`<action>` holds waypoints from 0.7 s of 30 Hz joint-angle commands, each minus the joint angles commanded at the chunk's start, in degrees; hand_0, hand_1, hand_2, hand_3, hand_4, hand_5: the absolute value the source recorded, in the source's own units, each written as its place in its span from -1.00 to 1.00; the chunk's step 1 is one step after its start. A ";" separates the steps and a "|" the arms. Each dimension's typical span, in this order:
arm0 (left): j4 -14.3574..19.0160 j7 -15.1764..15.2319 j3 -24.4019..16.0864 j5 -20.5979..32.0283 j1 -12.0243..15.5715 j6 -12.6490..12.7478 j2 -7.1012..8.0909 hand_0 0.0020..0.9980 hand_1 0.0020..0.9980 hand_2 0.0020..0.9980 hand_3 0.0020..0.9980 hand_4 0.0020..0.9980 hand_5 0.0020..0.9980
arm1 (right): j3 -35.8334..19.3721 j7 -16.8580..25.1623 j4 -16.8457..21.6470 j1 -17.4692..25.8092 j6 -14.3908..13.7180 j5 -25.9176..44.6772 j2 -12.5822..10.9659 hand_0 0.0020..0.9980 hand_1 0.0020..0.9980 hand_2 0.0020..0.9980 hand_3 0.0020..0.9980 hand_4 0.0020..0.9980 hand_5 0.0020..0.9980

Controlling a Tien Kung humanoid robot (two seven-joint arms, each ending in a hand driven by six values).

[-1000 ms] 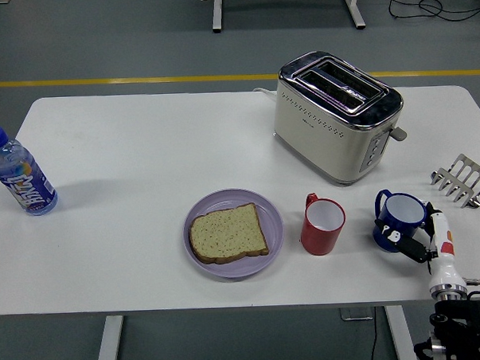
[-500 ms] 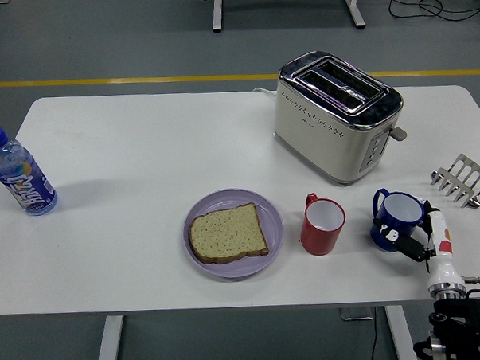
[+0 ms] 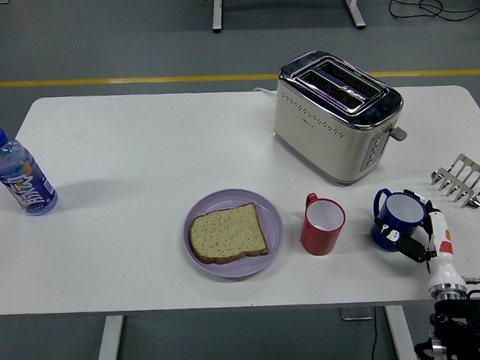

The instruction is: Pick up the cup,pour liquid into bread,place the cup on the desk

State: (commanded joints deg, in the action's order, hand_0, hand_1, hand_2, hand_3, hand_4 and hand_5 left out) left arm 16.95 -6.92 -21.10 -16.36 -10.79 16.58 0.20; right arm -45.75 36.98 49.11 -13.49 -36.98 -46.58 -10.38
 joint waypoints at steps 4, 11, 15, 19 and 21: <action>0.01 0.08 0.08 0.14 -0.01 -0.02 0.04 0.37 0.38 0.38 0.09 -0.50 1.00 | -0.05 0.00 0.10 0.14 0.00 0.06 -0.04 0.32 0.19 0.50 0.73 0.65 -1.00; 0.02 0.16 0.16 0.25 -0.08 -0.01 0.10 0.37 0.37 0.38 0.09 -0.50 1.00 | -0.33 0.00 0.40 0.56 0.00 -0.02 -0.23 0.39 0.24 0.55 0.78 0.68 -1.00; 0.02 0.19 0.20 0.30 -0.14 0.01 0.16 0.37 0.37 0.38 0.09 -0.50 1.00 | -0.40 0.00 0.39 0.59 0.00 -0.81 -0.25 0.51 0.35 0.66 0.92 0.78 -1.00; 0.03 0.23 0.28 0.38 -0.16 0.03 0.18 0.37 0.37 0.38 0.09 -0.50 1.00 | -0.42 -0.25 0.46 0.61 0.00 -2.23 -0.31 0.70 0.50 0.78 1.00 0.84 -1.00; 0.03 0.23 0.26 0.36 -0.17 0.05 0.17 0.37 0.37 0.38 0.09 -0.50 1.00 | -0.42 -0.46 0.52 0.65 0.00 -2.94 -0.37 0.70 0.50 0.78 1.00 0.84 -1.00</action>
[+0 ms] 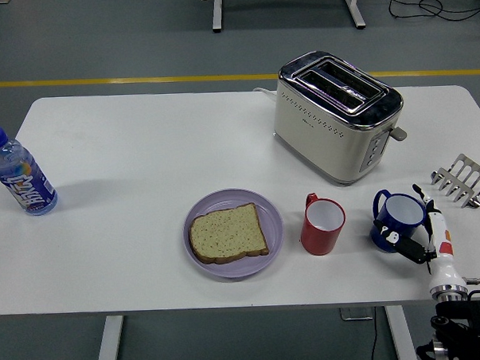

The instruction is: Pick up the cup,pour liquid into bread,place the cup on the desk

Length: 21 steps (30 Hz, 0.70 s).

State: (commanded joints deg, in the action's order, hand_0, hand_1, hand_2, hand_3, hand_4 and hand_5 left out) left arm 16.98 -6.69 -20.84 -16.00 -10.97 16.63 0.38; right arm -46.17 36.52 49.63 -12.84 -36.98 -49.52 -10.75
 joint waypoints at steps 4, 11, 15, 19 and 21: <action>0.01 0.03 0.02 0.04 0.00 0.02 0.00 0.37 0.38 0.38 0.09 -0.49 1.00 | -0.27 0.04 0.04 0.11 0.00 -0.41 -0.04 0.85 0.63 0.91 1.00 0.90 -1.00; 0.00 -0.06 -0.13 -0.26 0.03 0.07 -0.05 0.37 0.38 0.38 0.09 -0.50 1.00 | -0.84 -0.31 -0.05 0.38 0.00 -1.49 -0.04 0.90 0.68 0.93 1.00 0.93 -1.00; 0.00 -0.16 -0.28 -0.57 0.04 0.06 -0.07 0.37 0.38 0.38 0.09 -0.50 1.00 | -1.33 -0.53 0.08 0.59 0.00 -2.12 -0.04 0.90 0.68 0.93 1.00 0.93 -1.00; -0.01 -0.23 -0.39 -0.79 0.06 0.01 -0.06 0.36 0.38 0.38 0.09 -0.50 1.00 | -2.30 -0.76 0.52 1.19 0.00 -2.87 -0.07 0.92 0.70 0.94 1.00 0.97 -1.00; -0.02 -0.28 -0.46 -0.95 0.08 0.02 -0.06 0.36 0.38 0.38 0.09 -0.50 1.00 | -2.91 -1.01 0.95 1.62 0.00 -3.63 -0.18 0.92 0.70 0.94 1.00 0.97 -1.00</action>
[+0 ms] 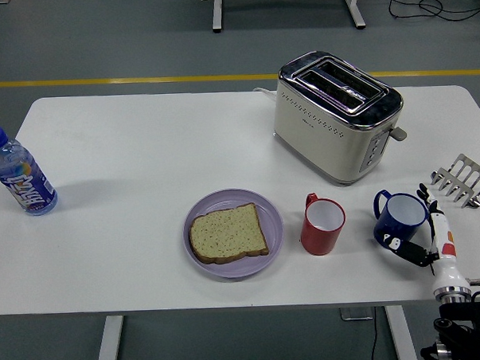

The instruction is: Pick up the cup,pour liquid into bread,place the cup on the desk

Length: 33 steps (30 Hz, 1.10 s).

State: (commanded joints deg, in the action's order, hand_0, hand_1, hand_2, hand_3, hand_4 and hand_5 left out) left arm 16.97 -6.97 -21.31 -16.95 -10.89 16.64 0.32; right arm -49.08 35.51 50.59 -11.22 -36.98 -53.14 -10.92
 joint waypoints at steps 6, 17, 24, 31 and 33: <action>0.00 -0.03 -0.12 -0.27 0.12 -0.05 0.01 0.36 0.38 0.38 0.09 -0.49 1.00 | -1.74 -1.20 2.57 1.63 0.00 -3.00 -0.66 0.93 0.71 0.95 1.00 0.98 -1.00; -0.01 -0.22 -0.49 -1.04 0.30 -0.10 0.03 0.36 0.38 0.38 0.09 -0.50 1.00 | -3.77 -2.90 6.93 3.84 0.00 -5.80 -1.57 0.97 0.74 0.96 1.00 0.99 -1.00; 0.01 0.13 0.02 -0.23 0.21 -0.12 0.20 0.36 0.38 0.38 0.09 -0.50 1.00 | -5.83 -4.26 12.33 5.26 0.00 -8.73 -2.53 0.98 0.74 0.97 1.00 0.99 -1.00; -0.03 0.40 0.44 0.63 -0.05 -0.10 0.29 0.36 0.37 0.38 0.09 -0.50 1.00 | -7.20 -5.93 19.30 6.70 0.00 -12.24 -3.69 0.98 0.74 0.97 1.00 0.99 -1.00; -0.04 0.46 0.56 0.86 -0.12 -0.09 0.30 0.37 0.37 0.38 0.09 -0.50 1.00 | -8.20 -6.40 21.31 7.07 0.00 -13.28 -3.87 0.98 0.74 0.97 1.00 0.99 -1.00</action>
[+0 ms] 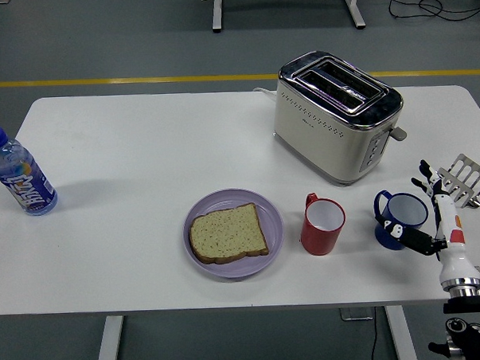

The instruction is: Pick up the cup,pour liquid into bread,place the cup on the desk

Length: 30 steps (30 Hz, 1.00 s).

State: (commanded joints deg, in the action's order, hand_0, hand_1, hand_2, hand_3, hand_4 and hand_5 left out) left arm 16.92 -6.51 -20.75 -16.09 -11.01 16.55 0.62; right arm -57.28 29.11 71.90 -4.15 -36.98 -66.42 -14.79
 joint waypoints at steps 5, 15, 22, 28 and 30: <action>-0.02 0.09 0.16 0.30 -0.14 0.00 0.02 0.36 0.38 0.38 0.09 -0.50 1.00 | -2.51 -0.98 4.42 0.31 0.00 -1.90 -0.51 0.97 0.72 0.94 1.00 0.99 -1.00; -0.05 0.25 0.48 0.88 -0.15 -0.01 0.06 0.36 0.38 0.38 0.09 -0.50 1.00 | -7.58 -1.97 9.08 0.30 0.00 -0.80 -0.54 0.83 0.65 0.87 0.96 0.97 -1.00; -0.08 0.57 1.00 1.82 -0.32 -0.05 0.14 0.36 0.37 0.38 0.09 -0.50 1.00 | -11.75 -2.51 11.06 1.32 0.00 1.57 -0.58 0.74 0.60 0.81 0.87 0.90 -1.00; -0.11 0.44 0.87 1.41 -0.56 -0.06 0.18 0.36 0.38 0.38 0.09 -0.50 1.00 | -14.30 -2.93 10.84 1.20 0.00 2.39 -0.36 0.69 0.56 0.78 0.79 0.82 -1.00; -0.11 0.38 0.78 1.27 -0.60 -0.07 0.18 0.36 0.38 0.38 0.09 -0.50 1.00 | -14.80 -2.93 10.74 1.10 0.00 2.36 -0.17 0.67 0.54 0.76 0.77 0.79 -1.00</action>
State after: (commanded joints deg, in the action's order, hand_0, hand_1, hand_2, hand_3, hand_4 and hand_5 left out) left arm 16.82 -6.13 -19.97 -14.82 -11.61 16.49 0.80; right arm -72.08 26.19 82.63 -3.05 -36.98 -64.06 -14.96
